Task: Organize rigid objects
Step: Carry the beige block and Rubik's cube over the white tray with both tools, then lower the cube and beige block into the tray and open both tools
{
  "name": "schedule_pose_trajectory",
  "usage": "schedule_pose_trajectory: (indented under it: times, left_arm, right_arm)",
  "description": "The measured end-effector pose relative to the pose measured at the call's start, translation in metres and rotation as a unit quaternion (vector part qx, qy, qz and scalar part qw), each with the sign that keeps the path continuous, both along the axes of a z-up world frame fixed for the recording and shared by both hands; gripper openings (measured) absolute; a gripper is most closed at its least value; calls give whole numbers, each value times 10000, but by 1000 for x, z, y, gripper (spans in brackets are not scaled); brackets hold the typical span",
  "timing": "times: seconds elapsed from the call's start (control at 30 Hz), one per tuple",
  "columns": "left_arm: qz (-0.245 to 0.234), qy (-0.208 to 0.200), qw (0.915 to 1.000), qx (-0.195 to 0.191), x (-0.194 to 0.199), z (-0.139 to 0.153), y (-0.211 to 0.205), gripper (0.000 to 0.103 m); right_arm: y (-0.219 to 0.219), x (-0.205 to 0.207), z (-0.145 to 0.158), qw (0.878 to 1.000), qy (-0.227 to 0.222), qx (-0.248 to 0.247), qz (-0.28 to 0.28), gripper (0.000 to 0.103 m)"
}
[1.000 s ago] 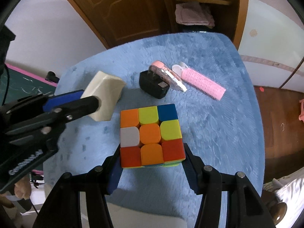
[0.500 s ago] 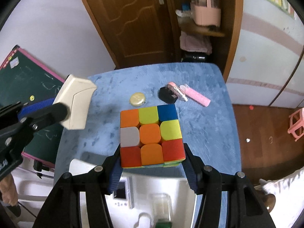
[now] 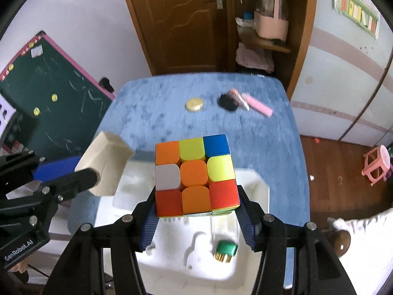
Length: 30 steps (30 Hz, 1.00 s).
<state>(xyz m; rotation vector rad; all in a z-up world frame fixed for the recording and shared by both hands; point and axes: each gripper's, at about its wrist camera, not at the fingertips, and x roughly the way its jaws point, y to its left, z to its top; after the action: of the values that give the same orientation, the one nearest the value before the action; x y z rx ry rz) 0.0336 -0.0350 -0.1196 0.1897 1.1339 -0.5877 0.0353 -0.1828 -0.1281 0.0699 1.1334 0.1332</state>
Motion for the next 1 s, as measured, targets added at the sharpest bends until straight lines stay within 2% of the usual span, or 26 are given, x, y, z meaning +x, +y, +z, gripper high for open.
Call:
schedule_pose_trajectory:
  times: [0.17,0.43,0.57,0.77,0.87,1.0]
  left_arm:
    - [-342,282,9989,139,-25,-33,-2,22]
    - [-488,652,9953,522,-36,-92,-11,22]
    - [-483,684,9946,621,-38,-106,-13,22]
    - [-439,610,9944,748,-40,-106,-16,22]
    - [-393,597,9936,875,-39,-107,-16,27]
    - [-233,561,9933,981,-39,-104,-13,50]
  right_arm:
    - [5,-26,-33,9987,497,47,-112,57]
    - [14,-54,-79,9944,1041,26,-154,57]
    - [20,-60,-95,9930,1176,-68,-97,57]
    - [26,-62,-107,9912,1312,-172,10,57]
    - [28,-65,-108,9908,1330,-247,56,58]
    - [27,-66,-105,9911,1312,-240,46,58]
